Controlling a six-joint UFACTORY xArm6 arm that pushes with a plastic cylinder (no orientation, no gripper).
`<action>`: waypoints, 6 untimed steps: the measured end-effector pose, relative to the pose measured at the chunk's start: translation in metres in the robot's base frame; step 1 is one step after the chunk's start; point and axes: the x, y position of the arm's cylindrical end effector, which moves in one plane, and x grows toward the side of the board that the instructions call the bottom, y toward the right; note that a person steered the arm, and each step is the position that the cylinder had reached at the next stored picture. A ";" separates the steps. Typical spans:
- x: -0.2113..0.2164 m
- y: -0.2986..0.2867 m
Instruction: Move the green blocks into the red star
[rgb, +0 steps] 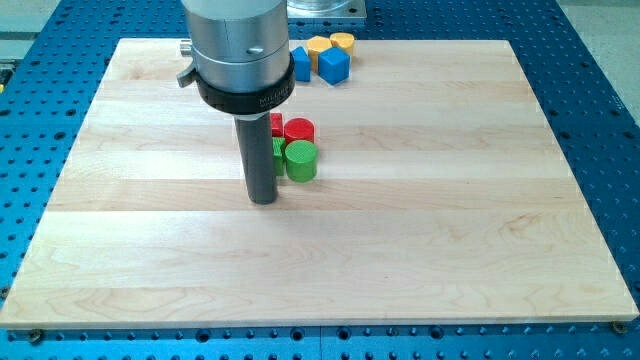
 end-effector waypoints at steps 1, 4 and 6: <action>0.000 0.000; 0.054 0.037; -0.016 0.072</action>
